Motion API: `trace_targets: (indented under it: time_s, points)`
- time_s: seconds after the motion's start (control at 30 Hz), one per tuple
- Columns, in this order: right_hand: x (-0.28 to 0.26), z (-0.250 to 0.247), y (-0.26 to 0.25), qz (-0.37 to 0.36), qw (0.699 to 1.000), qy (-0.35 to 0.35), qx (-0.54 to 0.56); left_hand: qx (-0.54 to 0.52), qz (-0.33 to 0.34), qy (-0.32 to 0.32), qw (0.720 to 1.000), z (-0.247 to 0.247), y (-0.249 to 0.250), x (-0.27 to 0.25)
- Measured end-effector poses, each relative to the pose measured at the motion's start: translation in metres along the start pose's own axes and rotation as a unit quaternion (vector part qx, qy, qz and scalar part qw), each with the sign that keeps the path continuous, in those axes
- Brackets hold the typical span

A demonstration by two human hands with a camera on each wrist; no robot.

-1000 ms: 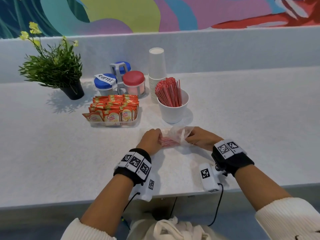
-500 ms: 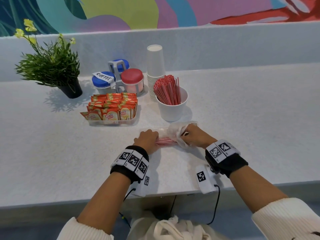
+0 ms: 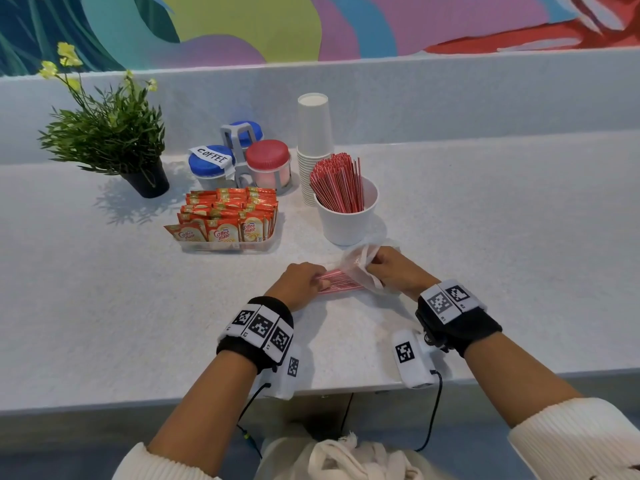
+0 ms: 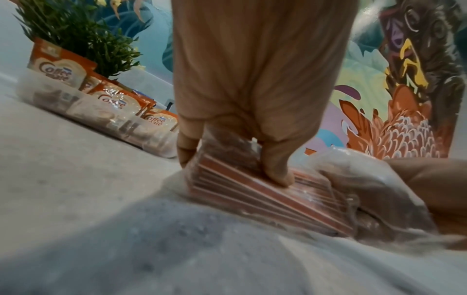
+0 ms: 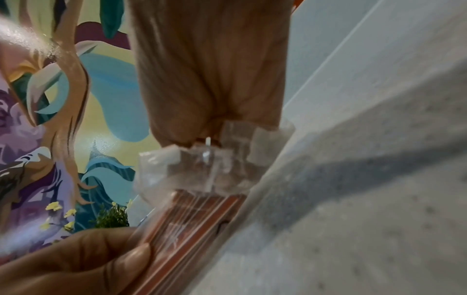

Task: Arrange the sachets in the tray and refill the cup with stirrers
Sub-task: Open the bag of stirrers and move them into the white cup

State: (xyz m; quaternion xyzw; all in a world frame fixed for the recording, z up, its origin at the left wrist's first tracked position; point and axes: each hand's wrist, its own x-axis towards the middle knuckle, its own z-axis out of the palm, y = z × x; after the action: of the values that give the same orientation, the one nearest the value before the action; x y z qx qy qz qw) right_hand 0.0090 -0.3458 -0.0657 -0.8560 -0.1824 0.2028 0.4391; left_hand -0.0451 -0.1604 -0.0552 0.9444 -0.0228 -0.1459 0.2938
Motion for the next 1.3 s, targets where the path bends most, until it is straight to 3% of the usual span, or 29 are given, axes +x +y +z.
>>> trace_targets:
  time_s: [0.17,0.33,0.5,0.57,0.67,0.77,0.83,0.93,1.03,1.3]
  points:
    - [-0.006,0.001,0.0,-0.035,0.998,0.041,0.014,0.005,-0.01,-0.02,1.0,0.001,0.0,0.0]
    - [-0.002,-0.005,0.009,0.049,0.981,0.126,0.14,0.01,-0.015,-0.026,1.0,-0.002,0.002,-0.002]
    - [-0.001,-0.001,0.008,0.12,0.969,0.038,0.211,-0.009,-0.022,0.005,1.0,-0.005,0.004,0.002]
    - [-0.002,-0.003,0.007,0.119,0.964,0.044,0.234,-0.025,-0.013,0.016,0.999,-0.007,0.003,0.004]
    - [-0.003,-0.011,0.006,0.102,0.952,0.118,0.263,-0.124,-0.012,0.061,0.99,-0.011,-0.002,0.006]
    - [-0.002,-0.017,0.004,0.089,0.935,0.166,0.299,-0.241,-0.022,0.117,0.963,-0.013,-0.001,0.005]
    - [-0.002,-0.017,0.0,0.088,0.929,0.176,0.312,-0.285,-0.023,0.113,0.951,-0.013,0.0,0.004]
    - [-0.004,-0.014,-0.011,0.061,0.946,0.143,0.283,-0.252,-0.006,0.05,0.966,-0.011,0.0,0.004]
    - [-0.007,-0.016,-0.018,0.031,0.958,0.156,0.237,-0.183,0.013,0.045,0.982,-0.008,-0.002,0.005]
    - [-0.014,-0.027,-0.016,0.014,0.936,0.226,0.271,-0.114,0.019,0.063,0.991,-0.014,-0.005,0.003]
